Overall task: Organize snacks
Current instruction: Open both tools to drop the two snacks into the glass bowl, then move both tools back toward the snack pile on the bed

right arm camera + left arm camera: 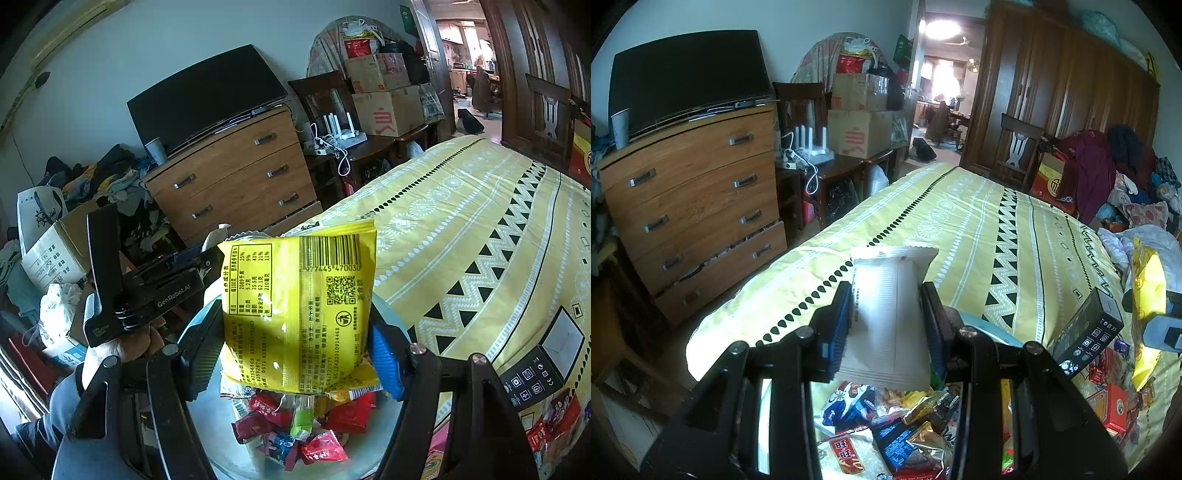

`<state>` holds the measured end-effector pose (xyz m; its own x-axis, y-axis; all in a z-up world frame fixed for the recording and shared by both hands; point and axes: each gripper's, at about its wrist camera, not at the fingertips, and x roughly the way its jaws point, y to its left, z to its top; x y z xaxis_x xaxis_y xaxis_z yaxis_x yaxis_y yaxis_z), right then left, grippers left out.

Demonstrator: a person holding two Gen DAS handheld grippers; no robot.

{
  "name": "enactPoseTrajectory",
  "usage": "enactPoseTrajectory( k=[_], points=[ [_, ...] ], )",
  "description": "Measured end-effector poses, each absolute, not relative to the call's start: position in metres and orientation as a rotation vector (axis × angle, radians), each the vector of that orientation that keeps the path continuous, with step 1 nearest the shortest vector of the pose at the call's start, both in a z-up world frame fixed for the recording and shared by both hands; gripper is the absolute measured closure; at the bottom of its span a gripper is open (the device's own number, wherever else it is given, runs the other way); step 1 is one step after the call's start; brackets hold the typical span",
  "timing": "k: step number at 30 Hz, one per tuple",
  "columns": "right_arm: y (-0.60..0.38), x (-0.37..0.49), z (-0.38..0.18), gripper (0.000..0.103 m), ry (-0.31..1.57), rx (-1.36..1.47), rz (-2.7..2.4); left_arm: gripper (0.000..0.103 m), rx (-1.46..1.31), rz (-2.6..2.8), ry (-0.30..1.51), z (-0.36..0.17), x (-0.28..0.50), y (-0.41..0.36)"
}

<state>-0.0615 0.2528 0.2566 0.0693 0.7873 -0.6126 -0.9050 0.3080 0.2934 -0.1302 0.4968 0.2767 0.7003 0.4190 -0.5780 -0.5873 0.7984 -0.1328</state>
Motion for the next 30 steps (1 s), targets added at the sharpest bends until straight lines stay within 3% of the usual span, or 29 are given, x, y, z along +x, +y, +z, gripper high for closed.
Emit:
enactPoseTrajectory(
  k=[3, 5, 7, 11, 16, 23, 30],
  points=[
    [0.253, -0.061, 0.257, 0.028, 0.783, -0.186, 1.283, 0.063, -0.323, 0.573, 0.557, 0.277, -0.130, 0.497],
    [0.254, -0.062, 0.254, 0.027, 0.785, -0.195, 1.279, 0.055, -0.321, 0.577, 0.564, 0.275, -0.128, 0.498],
    [0.253, -0.060, 0.251, 0.027, 0.787, -0.191, 1.273, 0.036, -0.316, 0.584, 0.553, 0.275, -0.129, 0.498],
    [0.251, -0.057, 0.247, 0.023, 0.788, -0.182, 1.272, 0.030, -0.306, 0.584, 0.546, 0.274, -0.129, 0.498],
    [0.241, -0.061, 0.246, 0.018, 0.777, -0.160, 1.277, 0.005, -0.313, 0.592, 0.531, 0.276, -0.131, 0.496],
    [0.185, -0.087, 0.233, 0.015, 0.690, -0.173, 1.257, 0.000, -0.231, 0.558, 0.497, 0.289, -0.139, 0.457],
    [0.023, -0.092, 0.193, 0.015, 0.672, -0.153, 1.054, 0.000, -0.144, 0.352, 0.468, 0.298, -0.145, 0.372]
  ],
)
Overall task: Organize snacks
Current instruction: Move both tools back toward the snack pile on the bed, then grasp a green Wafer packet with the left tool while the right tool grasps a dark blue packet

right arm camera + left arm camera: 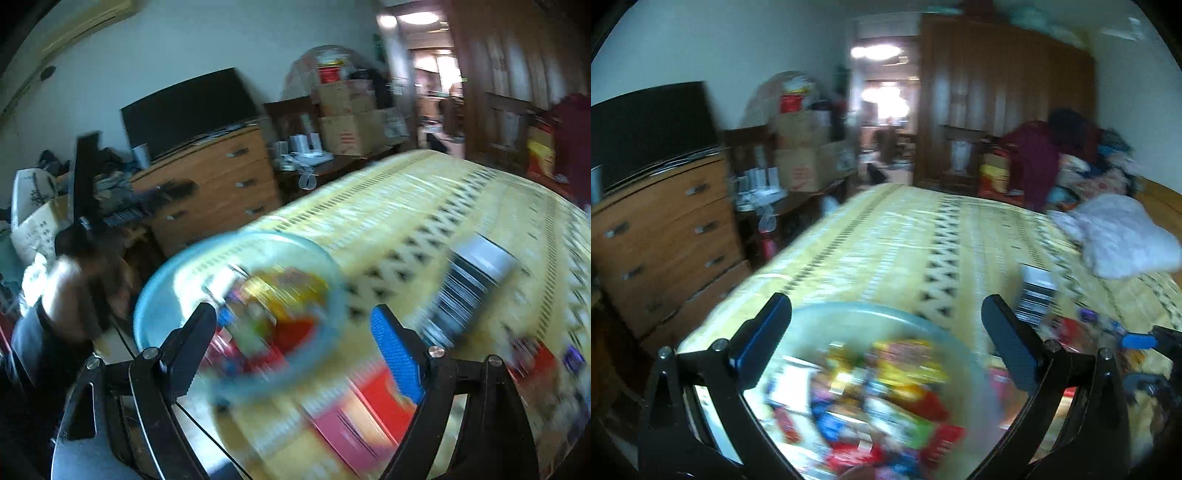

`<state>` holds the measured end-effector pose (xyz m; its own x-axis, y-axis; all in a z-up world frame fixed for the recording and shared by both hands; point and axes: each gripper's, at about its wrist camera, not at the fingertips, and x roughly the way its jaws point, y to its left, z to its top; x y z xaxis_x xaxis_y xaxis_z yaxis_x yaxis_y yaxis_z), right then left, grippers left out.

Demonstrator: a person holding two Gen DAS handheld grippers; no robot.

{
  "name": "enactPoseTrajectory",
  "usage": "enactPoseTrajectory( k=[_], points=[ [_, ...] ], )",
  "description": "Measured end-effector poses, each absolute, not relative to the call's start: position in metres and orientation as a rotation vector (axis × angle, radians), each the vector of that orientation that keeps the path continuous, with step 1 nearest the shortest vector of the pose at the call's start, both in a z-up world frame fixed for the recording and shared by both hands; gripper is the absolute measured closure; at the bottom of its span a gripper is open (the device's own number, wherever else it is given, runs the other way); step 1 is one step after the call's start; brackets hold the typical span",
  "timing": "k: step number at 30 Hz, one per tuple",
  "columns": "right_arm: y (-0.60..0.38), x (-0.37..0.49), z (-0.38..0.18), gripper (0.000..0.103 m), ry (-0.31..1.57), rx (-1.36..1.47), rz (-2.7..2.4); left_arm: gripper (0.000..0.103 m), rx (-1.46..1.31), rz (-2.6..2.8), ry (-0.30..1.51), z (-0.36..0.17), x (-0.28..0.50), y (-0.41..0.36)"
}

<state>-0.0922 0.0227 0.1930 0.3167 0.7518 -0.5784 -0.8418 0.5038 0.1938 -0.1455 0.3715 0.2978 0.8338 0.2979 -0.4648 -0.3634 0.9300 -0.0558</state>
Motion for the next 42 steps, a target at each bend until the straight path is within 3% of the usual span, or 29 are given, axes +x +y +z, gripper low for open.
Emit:
enactPoseTrajectory(
  k=[7, 11, 19, 26, 32, 36, 42],
  points=[
    [-0.210, -0.068, 0.119, 0.015, 0.862, -0.099, 0.533, 0.000, -0.163, 0.029, 0.542, 0.259, -0.130, 0.263],
    [-0.291, -0.079, 0.072, 0.015, 0.987, -0.061, 0.397, 0.000, -0.171, -0.113, 0.654, 0.227, -0.111, 0.213],
    [-0.332, -0.063, 0.011, 0.015, 1.104, 0.180, 0.402, 0.006, -0.232, -0.278, 0.899, 0.150, -0.065, 0.145],
    [-0.316, -0.060, 0.008, 0.015, 1.078, 0.192, 0.451, 0.015, -0.098, -0.315, 0.977, 0.083, -0.018, 0.078],
    [-0.328, -0.059, 0.002, 0.015, 1.078, 0.196, 0.440, 0.032, -0.016, -0.266, 1.045, 0.047, 0.006, 0.071],
    [-0.339, -0.051, -0.006, 0.015, 1.086, 0.211, 0.410, 0.063, 0.002, -0.256, 1.053, 0.038, 0.003, 0.065],
    [-0.331, -0.027, -0.011, 0.016, 1.060, 0.164, 0.349, 0.066, -0.013, -0.204, 1.038, 0.043, -0.017, 0.064]
  ],
)
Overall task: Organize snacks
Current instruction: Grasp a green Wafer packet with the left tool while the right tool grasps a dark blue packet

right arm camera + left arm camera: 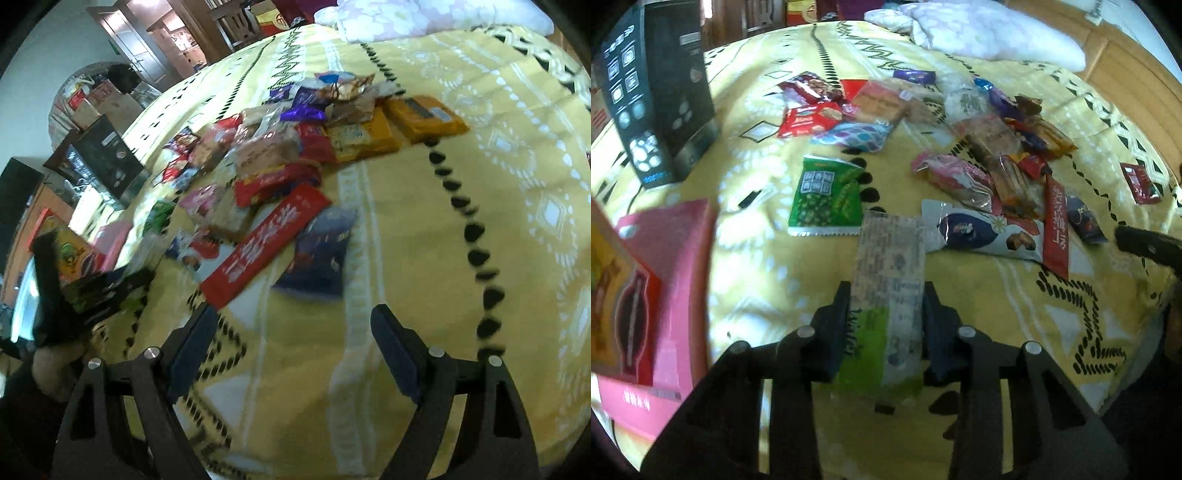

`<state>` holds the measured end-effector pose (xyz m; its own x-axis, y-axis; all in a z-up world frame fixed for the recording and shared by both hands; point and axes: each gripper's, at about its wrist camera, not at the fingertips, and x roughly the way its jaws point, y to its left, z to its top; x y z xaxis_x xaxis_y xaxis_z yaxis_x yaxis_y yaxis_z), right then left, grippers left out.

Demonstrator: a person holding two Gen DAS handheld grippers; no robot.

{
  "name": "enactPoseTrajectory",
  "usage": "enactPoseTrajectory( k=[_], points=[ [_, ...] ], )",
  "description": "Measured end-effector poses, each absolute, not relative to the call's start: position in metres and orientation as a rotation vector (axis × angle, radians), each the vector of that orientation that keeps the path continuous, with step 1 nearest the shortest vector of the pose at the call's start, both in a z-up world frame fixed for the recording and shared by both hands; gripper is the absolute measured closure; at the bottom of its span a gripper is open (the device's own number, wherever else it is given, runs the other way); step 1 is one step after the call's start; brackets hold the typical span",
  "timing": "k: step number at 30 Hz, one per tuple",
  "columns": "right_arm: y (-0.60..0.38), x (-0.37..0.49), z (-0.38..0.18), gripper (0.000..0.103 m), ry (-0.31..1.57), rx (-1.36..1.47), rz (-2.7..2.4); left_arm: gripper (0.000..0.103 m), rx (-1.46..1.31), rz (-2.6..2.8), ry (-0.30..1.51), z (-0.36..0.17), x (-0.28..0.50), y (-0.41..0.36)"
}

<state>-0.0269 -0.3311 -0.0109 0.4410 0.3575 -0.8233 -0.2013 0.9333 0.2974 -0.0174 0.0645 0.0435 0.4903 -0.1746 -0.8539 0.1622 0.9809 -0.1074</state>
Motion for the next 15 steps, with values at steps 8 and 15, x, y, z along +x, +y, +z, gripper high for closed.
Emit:
enactPoseTrajectory(
  k=[8, 15],
  points=[
    [-0.309, 0.008, -0.042, 0.033, 1.099, 0.022, 0.256, 0.066, -0.003, -0.169, 1.052, 0.037, -0.012, 0.058],
    [-0.314, -0.003, -0.035, 0.058, 1.072, -0.011, 0.244, 0.066, -0.008, -0.163, 1.048, 0.037, -0.012, 0.058]
  ],
)
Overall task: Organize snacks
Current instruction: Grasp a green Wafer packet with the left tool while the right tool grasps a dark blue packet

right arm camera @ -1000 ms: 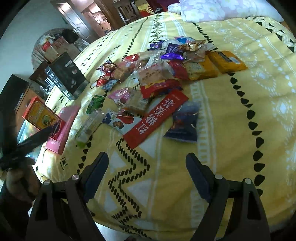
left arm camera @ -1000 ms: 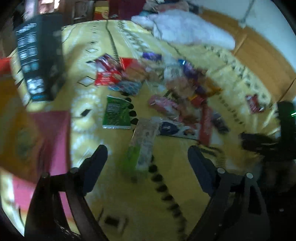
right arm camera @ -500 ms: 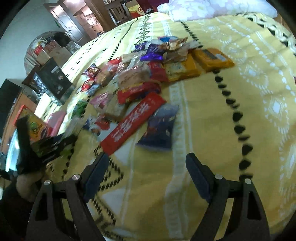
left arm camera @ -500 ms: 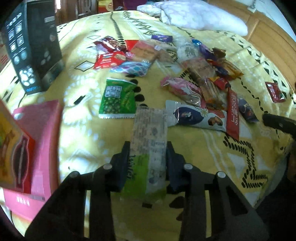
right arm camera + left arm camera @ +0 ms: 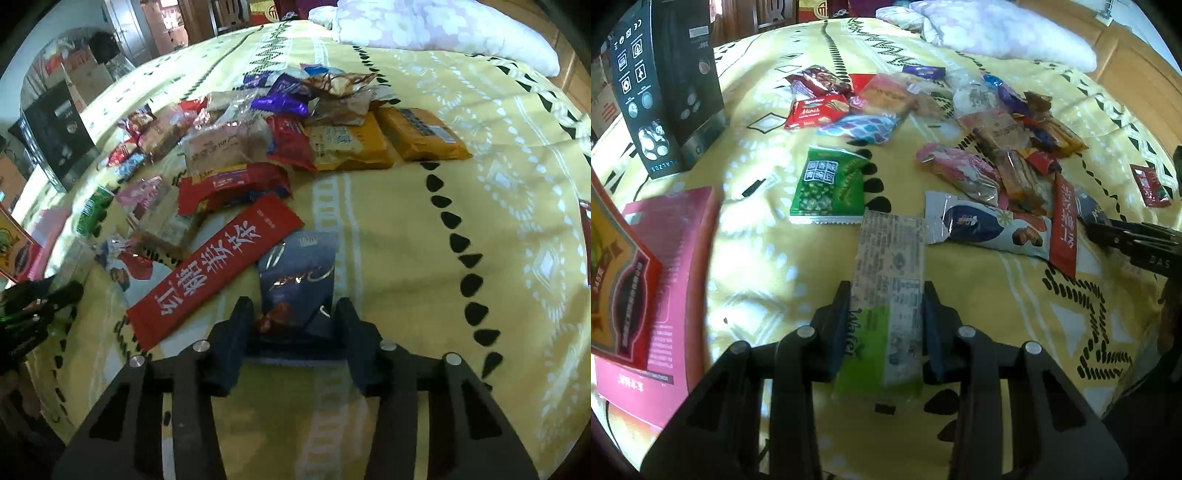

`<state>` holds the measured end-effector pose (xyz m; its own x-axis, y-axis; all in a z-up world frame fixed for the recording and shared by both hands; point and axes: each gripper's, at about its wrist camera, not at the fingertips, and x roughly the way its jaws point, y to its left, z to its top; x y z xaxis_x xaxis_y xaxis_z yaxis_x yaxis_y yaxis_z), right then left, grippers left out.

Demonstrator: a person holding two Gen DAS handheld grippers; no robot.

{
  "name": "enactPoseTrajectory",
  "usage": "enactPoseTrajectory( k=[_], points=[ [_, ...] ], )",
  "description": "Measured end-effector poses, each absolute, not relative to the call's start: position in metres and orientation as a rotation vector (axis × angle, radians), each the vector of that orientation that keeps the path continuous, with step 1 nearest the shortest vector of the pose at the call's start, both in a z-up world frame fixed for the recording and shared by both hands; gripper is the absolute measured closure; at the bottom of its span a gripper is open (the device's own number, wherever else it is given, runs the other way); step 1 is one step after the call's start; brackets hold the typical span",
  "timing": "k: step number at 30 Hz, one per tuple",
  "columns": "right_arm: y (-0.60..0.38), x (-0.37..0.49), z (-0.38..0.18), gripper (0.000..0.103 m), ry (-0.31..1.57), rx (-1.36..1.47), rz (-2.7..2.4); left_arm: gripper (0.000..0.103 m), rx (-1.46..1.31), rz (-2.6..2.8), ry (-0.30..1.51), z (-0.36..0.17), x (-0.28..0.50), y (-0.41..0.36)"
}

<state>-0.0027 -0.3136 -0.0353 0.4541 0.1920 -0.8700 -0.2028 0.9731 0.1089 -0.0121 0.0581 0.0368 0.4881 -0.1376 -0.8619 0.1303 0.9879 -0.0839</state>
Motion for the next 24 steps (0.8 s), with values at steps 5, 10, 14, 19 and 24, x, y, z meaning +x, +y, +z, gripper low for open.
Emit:
enactPoseTrajectory(
  k=[5, 10, 14, 19, 24],
  points=[
    [-0.312, -0.013, -0.030, 0.059, 1.062, -0.012, 0.264, 0.066, -0.010, -0.162, 1.050, 0.038, -0.013, 0.059],
    [-0.314, -0.016, -0.030, 0.060, 1.066, -0.004, 0.271, 0.066, -0.010, -0.162, 1.051, 0.038, -0.012, 0.059],
    [-0.314, -0.015, -0.030, 0.060, 1.069, -0.001, 0.273, 0.066, -0.007, -0.161, 1.051, 0.038, -0.012, 0.058],
    [-0.311, -0.014, -0.032, 0.060, 1.075, -0.027, 0.271, 0.054, 0.048, -0.144, 1.042, 0.036, -0.013, 0.054],
    [-0.318, -0.027, -0.019, 0.013, 0.954, -0.035, 0.205, 0.000, 0.051, 0.036, 1.036, 0.005, -0.006, 0.044]
  ],
)
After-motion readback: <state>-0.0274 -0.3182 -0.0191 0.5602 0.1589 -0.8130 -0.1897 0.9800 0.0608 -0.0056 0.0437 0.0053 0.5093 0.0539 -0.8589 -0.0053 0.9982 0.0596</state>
